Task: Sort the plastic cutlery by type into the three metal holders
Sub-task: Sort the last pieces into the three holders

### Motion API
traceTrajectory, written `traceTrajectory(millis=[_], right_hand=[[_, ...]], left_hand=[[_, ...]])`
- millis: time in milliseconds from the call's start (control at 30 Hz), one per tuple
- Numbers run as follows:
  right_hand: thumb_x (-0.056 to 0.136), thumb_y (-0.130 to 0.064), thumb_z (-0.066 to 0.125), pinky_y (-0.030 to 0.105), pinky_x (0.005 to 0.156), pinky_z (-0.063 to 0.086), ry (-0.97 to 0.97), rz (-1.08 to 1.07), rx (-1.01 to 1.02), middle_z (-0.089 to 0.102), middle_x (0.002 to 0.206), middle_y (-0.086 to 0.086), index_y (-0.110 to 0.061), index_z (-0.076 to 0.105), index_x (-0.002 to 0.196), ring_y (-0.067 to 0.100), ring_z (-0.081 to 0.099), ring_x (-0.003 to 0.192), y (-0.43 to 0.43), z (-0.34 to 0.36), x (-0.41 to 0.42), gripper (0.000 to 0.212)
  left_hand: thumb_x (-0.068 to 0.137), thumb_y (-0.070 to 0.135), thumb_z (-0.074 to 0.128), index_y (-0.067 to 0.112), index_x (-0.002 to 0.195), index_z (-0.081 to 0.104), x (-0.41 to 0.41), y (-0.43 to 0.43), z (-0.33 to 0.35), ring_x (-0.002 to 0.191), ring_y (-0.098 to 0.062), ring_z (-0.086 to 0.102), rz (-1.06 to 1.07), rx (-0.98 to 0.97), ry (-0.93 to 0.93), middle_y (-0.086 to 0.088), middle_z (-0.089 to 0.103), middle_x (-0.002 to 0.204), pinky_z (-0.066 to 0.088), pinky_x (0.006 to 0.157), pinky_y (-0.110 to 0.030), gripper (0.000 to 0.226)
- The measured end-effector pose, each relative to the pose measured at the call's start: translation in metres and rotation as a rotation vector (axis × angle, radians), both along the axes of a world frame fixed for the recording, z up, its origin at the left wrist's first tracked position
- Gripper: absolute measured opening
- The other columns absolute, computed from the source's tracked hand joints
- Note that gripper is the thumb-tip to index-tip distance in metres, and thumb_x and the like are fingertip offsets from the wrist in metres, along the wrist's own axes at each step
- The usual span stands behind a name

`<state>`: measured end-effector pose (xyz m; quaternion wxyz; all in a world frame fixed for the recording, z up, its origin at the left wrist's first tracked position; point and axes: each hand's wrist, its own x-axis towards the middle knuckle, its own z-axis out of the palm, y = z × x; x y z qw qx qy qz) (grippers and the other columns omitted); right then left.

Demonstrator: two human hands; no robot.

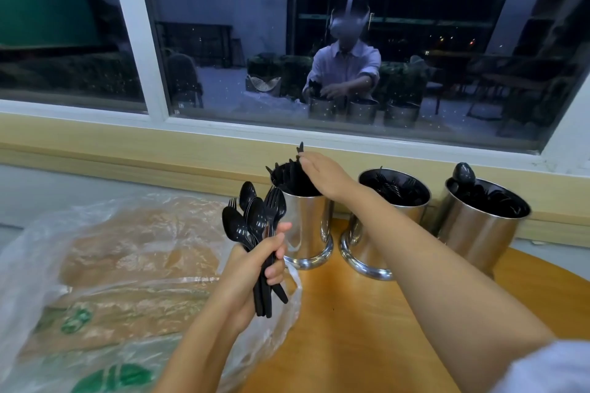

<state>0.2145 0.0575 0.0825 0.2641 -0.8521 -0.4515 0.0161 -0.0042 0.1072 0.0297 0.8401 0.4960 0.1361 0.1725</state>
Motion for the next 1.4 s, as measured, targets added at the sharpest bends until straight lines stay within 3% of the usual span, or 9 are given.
traceTrajectory(millis=[133,267,367,467,633,833,1000,1200,1400], right_hand=[[0.104,-0.042,0.031,0.036,0.116,0.022,-0.175,0.001,0.222,0.035,0.155,0.004,-0.017,0.039,0.147,0.018,0.027,0.144,-0.005,0.007,-0.023,0.050],[0.105,-0.044,0.025,0.033,0.120,0.005,-0.334,0.129,-0.106,0.032,0.157,-0.002,-0.020,0.038,0.148,0.014,0.017,0.148,-0.008,-0.014,-0.040,0.051],[0.104,-0.035,0.038,0.034,0.117,0.022,-0.302,0.050,0.217,0.048,0.146,-0.002,-0.017,0.052,0.138,0.016,0.032,0.141,-0.019,-0.007,-0.045,0.041],[0.101,-0.032,0.047,0.020,0.078,0.042,0.070,-0.018,0.551,0.068,0.101,-0.007,-0.018,0.068,0.107,0.004,0.057,0.091,-0.042,0.011,-0.076,0.026],[0.093,-0.033,0.062,0.015,0.053,0.042,0.592,0.051,0.442,0.063,0.075,-0.011,-0.016,0.066,0.106,0.003,0.056,0.059,-0.089,0.007,-0.124,0.022],[0.088,-0.016,0.070,0.014,0.053,0.043,0.575,-0.095,0.569,0.067,0.081,-0.001,-0.007,0.069,0.105,-0.002,0.056,0.059,-0.131,-0.008,-0.137,0.019],[0.089,-0.015,0.069,0.018,0.054,0.044,0.639,-0.119,0.631,0.062,0.068,-0.006,-0.019,0.068,0.093,0.004,0.053,0.059,-0.160,-0.008,-0.142,0.006],[0.090,-0.018,0.068,0.020,0.056,0.045,0.669,-0.199,0.691,0.058,0.065,-0.005,-0.009,0.068,0.107,0.005,0.051,0.056,-0.173,-0.014,-0.144,0.019],[0.087,-0.024,0.071,0.022,0.060,0.047,0.457,-0.316,0.688,0.058,0.063,-0.007,-0.010,0.070,0.086,0.000,0.051,0.053,-0.172,-0.019,-0.140,0.014]], left_hand=[[0.097,0.010,0.055,0.004,0.121,0.063,-0.003,0.003,-0.001,0.044,-0.007,0.032,0.011,0.008,0.025,0.001,0.046,0.064,0.032,0.041,-0.017,0.026],[0.096,0.012,0.056,0.005,0.122,0.062,-0.005,0.000,0.001,0.044,-0.007,0.033,-0.005,0.000,0.030,0.000,0.045,0.065,0.032,0.042,-0.018,0.028],[0.095,0.011,0.056,0.006,0.121,0.063,-0.009,-0.006,0.005,0.044,-0.007,0.032,-0.015,0.004,0.017,0.001,0.045,0.066,0.031,0.042,-0.018,0.027],[0.095,0.011,0.056,0.005,0.119,0.064,-0.014,-0.015,0.009,0.044,-0.007,0.032,-0.034,0.013,0.007,0.001,0.045,0.065,0.031,0.042,-0.017,0.026],[0.094,0.012,0.057,0.001,0.121,0.062,-0.025,-0.044,0.011,0.045,-0.007,0.033,-0.129,0.015,-0.019,-0.001,0.046,0.067,0.029,0.042,-0.017,0.029],[0.081,0.022,0.070,-0.004,0.114,0.063,-0.035,-0.089,0.008,0.051,-0.012,0.052,-0.036,-0.021,0.024,-0.007,0.067,0.077,0.040,0.047,-0.019,0.042],[0.095,0.018,0.061,0.004,0.109,0.069,-0.039,-0.117,0.010,0.065,-0.013,0.069,-0.015,-0.007,0.049,-0.009,0.076,0.089,0.053,0.054,-0.019,0.022],[0.095,0.018,0.061,0.002,0.113,0.065,-0.035,-0.138,0.011,0.064,-0.015,0.070,0.055,-0.006,0.051,-0.012,0.076,0.091,0.055,0.055,-0.022,0.025],[0.092,0.010,0.066,0.002,0.110,0.067,-0.031,-0.137,0.007,0.064,-0.014,0.067,0.100,0.001,0.095,-0.008,0.073,0.081,0.055,0.055,-0.023,0.020]])
